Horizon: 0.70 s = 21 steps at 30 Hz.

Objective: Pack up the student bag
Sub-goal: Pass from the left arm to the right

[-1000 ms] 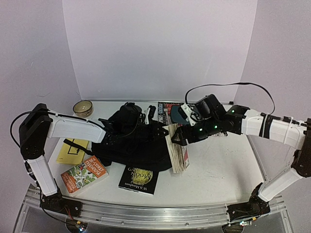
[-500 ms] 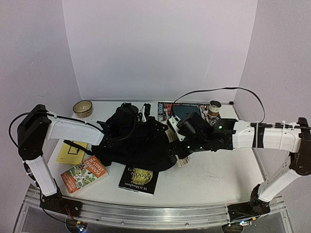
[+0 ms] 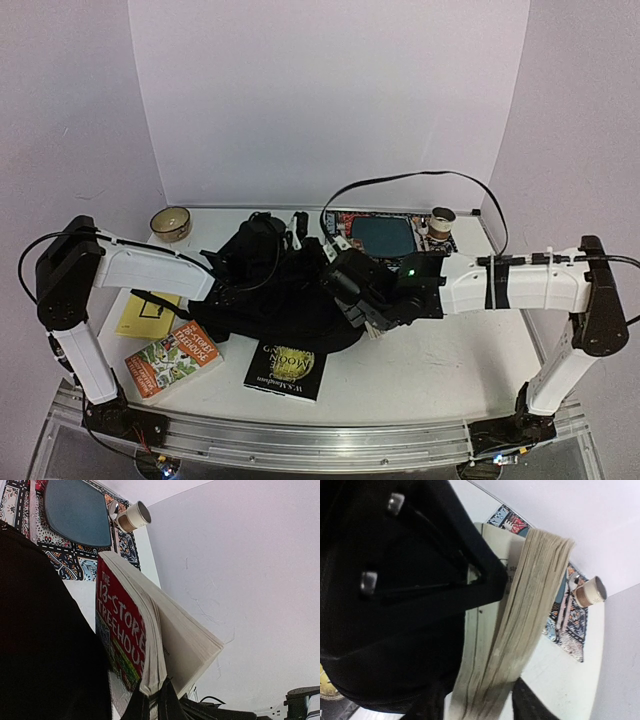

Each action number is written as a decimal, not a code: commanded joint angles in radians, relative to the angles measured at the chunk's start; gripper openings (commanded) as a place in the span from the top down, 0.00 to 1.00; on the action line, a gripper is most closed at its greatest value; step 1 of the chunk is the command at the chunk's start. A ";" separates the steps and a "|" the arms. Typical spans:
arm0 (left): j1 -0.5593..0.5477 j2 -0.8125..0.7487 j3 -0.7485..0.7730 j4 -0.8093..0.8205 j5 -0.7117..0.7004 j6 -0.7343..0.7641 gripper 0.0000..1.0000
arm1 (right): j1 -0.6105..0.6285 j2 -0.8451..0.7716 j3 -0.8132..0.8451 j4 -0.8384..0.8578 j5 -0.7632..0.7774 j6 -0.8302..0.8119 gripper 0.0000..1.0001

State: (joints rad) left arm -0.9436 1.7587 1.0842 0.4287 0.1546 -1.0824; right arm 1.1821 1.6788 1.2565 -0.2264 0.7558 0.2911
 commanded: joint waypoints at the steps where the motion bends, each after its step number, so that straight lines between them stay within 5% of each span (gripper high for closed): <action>1: -0.003 -0.071 0.039 0.094 -0.019 -0.001 0.98 | 0.007 0.006 0.047 -0.081 0.125 0.003 0.76; 6: -0.004 -0.076 0.050 0.096 -0.010 0.004 0.91 | 0.007 -0.006 0.053 -0.096 0.135 -0.003 0.96; 13: -0.003 -0.077 0.061 0.096 -0.013 0.007 0.98 | 0.007 0.008 0.076 -0.096 0.013 0.014 0.38; 21: -0.003 -0.085 0.059 0.096 -0.016 0.011 1.00 | 0.007 0.045 0.095 -0.095 -0.024 0.028 0.17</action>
State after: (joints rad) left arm -0.9436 1.7454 1.0863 0.4296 0.1452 -1.0782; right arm 1.1856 1.6947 1.3148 -0.2852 0.7395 0.3015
